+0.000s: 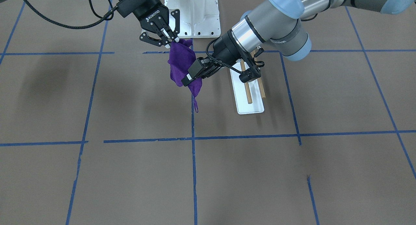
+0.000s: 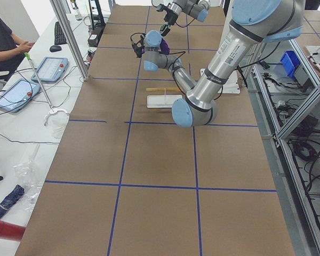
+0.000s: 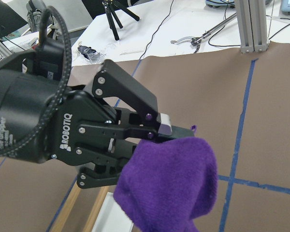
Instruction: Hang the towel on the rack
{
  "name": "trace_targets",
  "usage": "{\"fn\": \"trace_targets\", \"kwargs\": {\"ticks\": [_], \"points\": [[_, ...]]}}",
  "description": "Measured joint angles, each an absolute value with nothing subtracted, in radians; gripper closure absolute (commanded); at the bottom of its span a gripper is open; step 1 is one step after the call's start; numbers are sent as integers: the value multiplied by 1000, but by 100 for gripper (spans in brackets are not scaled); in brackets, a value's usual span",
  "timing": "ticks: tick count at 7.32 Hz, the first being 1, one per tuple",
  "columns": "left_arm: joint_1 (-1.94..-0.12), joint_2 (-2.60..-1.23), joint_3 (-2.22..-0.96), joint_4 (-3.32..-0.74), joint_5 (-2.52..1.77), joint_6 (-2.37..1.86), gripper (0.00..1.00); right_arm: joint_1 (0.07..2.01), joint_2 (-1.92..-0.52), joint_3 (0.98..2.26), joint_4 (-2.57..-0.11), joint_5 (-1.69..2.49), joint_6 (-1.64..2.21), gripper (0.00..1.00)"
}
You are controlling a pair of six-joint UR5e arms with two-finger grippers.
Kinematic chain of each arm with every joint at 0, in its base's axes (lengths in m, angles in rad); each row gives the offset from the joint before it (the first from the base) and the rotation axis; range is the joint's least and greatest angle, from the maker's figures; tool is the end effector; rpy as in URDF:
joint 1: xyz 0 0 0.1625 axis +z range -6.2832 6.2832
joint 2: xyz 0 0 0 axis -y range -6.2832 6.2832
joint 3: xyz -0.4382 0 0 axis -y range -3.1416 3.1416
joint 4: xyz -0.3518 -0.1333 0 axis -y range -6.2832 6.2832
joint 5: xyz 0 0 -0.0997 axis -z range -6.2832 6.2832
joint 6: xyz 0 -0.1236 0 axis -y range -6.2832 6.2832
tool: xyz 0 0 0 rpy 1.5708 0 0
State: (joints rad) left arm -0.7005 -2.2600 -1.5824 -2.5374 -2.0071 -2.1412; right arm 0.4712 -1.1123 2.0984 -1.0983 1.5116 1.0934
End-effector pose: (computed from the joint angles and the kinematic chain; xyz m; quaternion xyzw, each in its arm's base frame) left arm 0.4442 -0.4806 0.1638 -0.0982 0.7308 -0.2605 0.6232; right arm -0.4012 -0.3622 0.1768 0.3238 -0.5825 0.0174 0.7454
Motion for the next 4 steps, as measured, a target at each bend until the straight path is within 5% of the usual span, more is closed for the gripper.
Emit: {"fn": "trace_targets", "kwargs": {"ticks": [1, 2, 3, 4], "points": [[-701, -2259, -1583, -2539, -2009, -2139, 100, 472, -1113, 2098, -1098, 1513, 1093, 100], [-703, -2259, -1583, -2540, -2010, -2139, 100, 472, -1113, 2098, -1097, 1514, 1092, 59], [-705, -2258, -1583, -2540, -2010, -2138, 100, 471, -1112, 2100, -1097, 1521, 1093, 1], [-707, -2258, -1583, -2540, -2011, -2138, 100, 471, -1112, 2102, -1097, 1531, 1095, 0]]}}
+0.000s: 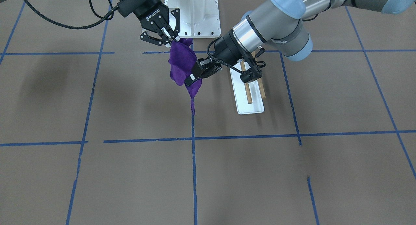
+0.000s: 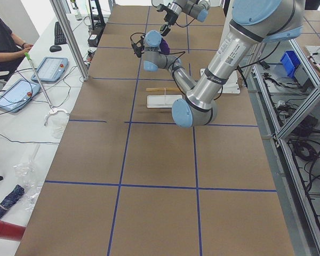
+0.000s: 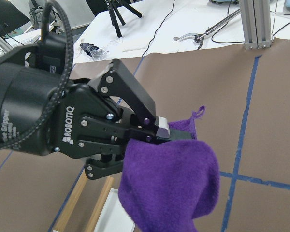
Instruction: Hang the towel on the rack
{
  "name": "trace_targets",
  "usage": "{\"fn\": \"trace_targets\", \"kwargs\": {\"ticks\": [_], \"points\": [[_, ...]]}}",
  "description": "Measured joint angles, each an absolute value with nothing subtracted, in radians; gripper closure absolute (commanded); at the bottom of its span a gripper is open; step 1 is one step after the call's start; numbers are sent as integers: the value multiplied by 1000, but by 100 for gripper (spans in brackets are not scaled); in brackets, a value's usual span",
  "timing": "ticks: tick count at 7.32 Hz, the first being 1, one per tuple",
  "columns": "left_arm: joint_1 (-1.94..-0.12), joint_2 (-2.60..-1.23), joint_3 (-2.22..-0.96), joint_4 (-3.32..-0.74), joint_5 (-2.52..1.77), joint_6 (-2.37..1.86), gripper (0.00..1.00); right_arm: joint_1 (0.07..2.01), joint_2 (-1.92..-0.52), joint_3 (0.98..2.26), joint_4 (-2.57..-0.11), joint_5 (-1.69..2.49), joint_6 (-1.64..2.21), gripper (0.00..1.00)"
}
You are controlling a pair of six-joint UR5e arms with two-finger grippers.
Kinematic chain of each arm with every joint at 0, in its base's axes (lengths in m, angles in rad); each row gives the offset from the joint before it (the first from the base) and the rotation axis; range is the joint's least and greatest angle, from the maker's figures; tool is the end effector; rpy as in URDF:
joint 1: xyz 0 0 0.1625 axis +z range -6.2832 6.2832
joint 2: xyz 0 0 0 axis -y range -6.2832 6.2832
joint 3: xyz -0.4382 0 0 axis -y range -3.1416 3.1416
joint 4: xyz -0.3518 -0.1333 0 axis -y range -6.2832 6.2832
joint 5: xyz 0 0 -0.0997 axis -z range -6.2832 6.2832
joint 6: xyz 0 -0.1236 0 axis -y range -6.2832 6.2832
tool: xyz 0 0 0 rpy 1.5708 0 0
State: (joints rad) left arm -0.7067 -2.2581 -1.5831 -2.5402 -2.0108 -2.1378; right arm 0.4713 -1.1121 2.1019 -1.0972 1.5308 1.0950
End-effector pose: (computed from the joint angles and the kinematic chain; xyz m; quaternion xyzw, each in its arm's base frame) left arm 0.4410 -0.4826 0.1645 -0.0957 0.7316 -0.2597 0.6230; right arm -0.4011 -0.3595 0.1754 0.3179 -0.5877 0.0117 0.7439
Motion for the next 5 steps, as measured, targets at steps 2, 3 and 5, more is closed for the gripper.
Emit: {"fn": "trace_targets", "kwargs": {"ticks": [2, 3, 5], "points": [[-710, -2259, -1583, -2540, -2011, -2138, 100, 472, -1128, 2114, -1100, 1541, 1097, 0], [-713, -2259, -1583, -2540, -2011, -2139, 100, 464, -1175, 2153, -1107, 1545, 1096, 0], [-715, -2259, -1585, -2536, -2009, -2144, 100, 447, -1332, 2299, -1197, 1601, 1096, 0]]}}
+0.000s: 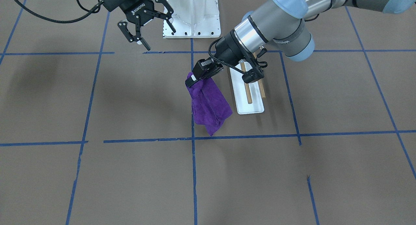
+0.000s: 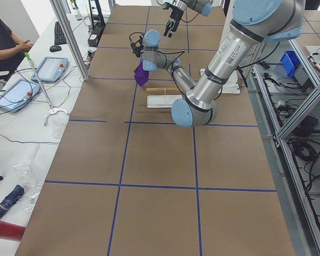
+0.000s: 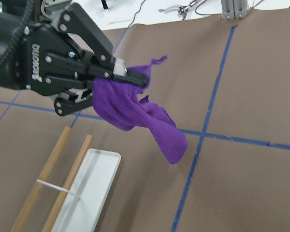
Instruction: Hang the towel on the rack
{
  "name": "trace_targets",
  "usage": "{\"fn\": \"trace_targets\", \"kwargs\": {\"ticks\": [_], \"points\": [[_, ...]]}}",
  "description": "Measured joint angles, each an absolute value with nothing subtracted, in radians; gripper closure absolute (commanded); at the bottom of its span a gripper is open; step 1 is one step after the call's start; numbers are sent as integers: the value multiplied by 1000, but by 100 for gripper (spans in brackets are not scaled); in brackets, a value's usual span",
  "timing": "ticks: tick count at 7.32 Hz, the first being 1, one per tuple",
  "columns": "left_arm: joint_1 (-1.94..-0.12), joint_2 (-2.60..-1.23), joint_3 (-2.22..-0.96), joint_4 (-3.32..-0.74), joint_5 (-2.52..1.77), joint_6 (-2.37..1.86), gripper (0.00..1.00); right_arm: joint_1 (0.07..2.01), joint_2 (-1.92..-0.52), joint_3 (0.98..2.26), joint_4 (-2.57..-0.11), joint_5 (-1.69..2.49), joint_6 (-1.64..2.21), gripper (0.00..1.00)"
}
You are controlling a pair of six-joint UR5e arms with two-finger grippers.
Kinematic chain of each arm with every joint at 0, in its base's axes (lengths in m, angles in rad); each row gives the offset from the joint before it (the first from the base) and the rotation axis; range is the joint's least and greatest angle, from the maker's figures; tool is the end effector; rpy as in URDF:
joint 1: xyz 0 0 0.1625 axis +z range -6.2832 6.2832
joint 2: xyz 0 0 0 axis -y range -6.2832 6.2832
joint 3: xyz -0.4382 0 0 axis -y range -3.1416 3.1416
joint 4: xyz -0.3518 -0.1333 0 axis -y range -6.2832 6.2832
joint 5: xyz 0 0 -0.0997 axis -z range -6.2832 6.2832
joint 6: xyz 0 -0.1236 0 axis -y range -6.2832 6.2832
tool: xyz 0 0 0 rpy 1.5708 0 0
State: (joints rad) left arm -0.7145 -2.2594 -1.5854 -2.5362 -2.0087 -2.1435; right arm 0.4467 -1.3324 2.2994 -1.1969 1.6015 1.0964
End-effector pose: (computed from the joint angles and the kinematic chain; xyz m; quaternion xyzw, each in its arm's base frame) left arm 0.4369 -0.4860 0.1632 -0.0943 0.7317 -0.2647 0.6210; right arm -0.3465 -0.3096 0.2298 0.2653 -0.5619 -0.0204 0.7832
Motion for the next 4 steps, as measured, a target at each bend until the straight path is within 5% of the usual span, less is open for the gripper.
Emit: {"fn": "trace_targets", "kwargs": {"ticks": [4], "points": [[-708, -2230, -1651, -2508, -1915, -2134, 100, 589, -1458, 2411, -1517, 1752, 1054, 0]]}}
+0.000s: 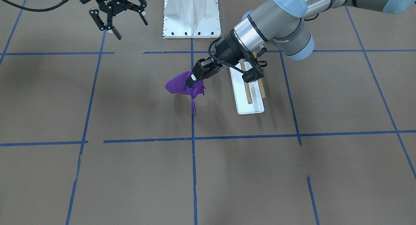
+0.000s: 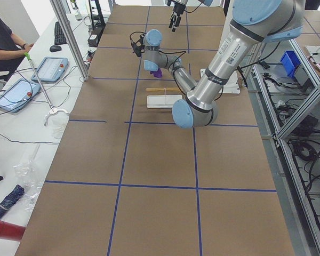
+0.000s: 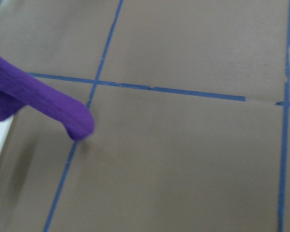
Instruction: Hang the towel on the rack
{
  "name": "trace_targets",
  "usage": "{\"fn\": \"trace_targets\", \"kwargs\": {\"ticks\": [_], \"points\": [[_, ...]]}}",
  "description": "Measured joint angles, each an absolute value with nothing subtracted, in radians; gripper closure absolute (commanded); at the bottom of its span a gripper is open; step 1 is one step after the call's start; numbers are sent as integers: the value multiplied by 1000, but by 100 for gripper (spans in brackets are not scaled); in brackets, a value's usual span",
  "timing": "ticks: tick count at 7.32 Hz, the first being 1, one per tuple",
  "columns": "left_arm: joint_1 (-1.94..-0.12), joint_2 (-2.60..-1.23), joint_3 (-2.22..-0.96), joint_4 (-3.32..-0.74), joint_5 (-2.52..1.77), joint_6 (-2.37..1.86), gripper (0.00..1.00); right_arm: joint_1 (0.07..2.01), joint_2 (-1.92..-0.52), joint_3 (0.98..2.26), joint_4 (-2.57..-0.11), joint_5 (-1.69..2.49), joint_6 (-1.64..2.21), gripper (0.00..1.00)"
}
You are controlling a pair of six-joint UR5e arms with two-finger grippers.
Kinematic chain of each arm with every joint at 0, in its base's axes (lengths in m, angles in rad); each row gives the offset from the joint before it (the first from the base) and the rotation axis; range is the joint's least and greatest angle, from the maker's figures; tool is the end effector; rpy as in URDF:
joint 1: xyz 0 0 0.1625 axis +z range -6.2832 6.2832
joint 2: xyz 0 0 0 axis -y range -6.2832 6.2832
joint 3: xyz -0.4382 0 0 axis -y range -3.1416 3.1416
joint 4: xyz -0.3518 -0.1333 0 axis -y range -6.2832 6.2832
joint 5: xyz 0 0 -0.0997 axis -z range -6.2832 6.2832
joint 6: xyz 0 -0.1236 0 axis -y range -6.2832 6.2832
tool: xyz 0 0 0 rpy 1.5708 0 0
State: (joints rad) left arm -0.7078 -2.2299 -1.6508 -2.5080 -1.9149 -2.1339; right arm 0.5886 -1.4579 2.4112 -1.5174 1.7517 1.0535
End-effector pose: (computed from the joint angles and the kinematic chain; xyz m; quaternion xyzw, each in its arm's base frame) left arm 0.4218 -0.4815 0.1605 -0.0613 0.7388 -0.2887 0.6059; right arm -0.2786 -0.3195 0.2918 0.1850 -0.4504 -0.0124 0.8734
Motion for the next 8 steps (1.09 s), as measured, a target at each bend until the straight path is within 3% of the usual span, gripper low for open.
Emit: {"fn": "trace_targets", "kwargs": {"ticks": [5, 8], "points": [[-488, -2222, -1868, -2141, -1433, -1884, 100, 821, -1473, 2406, -1843, 1932, 770, 0], [-300, -2195, -2005, -1851, -1153, -1829, 100, 1042, -1562, 2358, -1917, 2059, 424, 0]]}}
